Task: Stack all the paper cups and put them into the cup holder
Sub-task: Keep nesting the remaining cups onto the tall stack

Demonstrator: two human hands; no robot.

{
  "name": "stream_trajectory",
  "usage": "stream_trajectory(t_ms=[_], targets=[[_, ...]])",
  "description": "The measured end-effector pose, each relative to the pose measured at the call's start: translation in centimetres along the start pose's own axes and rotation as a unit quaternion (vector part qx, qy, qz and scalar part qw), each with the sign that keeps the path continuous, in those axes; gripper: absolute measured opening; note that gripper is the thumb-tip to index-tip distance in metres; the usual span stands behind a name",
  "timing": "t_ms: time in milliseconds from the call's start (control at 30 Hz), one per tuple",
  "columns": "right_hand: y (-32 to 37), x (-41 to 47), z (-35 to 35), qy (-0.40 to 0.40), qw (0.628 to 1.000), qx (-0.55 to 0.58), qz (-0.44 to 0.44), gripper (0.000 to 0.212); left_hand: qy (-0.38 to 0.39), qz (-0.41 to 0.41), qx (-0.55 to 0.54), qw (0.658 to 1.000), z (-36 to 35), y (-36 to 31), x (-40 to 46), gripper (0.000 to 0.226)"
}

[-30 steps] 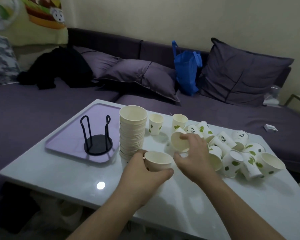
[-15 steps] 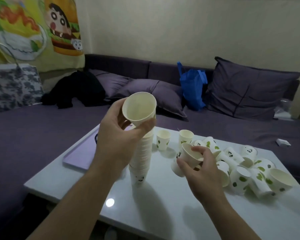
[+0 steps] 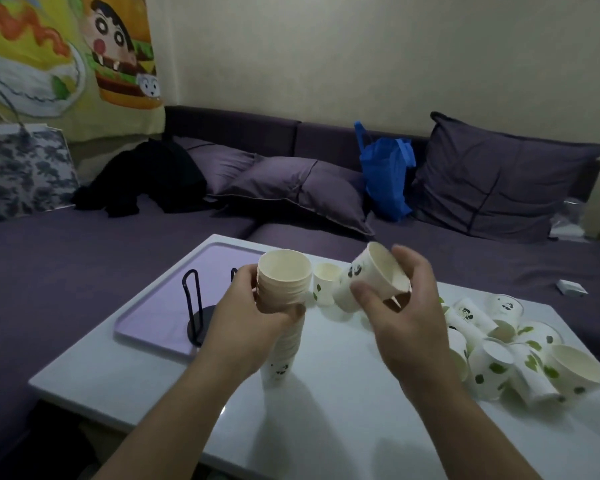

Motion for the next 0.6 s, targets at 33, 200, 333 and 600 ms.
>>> stream_trajectory(t_ms=[33, 200, 333, 600], targets=[[0.7, 0.5, -0.2, -0.003, 1.000, 0.018, 0.009, 0.060, 0.002, -0.002, 0.006, 1.000, -0.1, 0.2, 0.0, 0.057], [3.5, 1.8, -1.6, 0.002, 0.995, 0.079, 0.063, 0.057, 0.021, -0.021, 0.017, 0.999, -0.8, 0.8, -0.4, 0.052], [3.3, 1.8, -3.5, 0.066, 0.993, 0.034, 0.093, 0.063, 0.021, -0.031, 0.021, 0.999, -1.3, 0.9, -0.4, 0.055], [1.1, 0.0, -3.8, 0.245, 0.956, -0.151, 0.054, 0.091, 0.006, -0.036, 0.001, 0.999, -1.0, 1.0, 0.3, 0.056]])
Point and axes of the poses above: each hand's wrist, its own x-axis towards the middle knuckle, its own z-axis out of the back of the hand, y = z × x, the point moved 3 cm from there along x, towards the middle knuckle, and after that the axes turned 7 degrees about z, right-handed, at the moved point
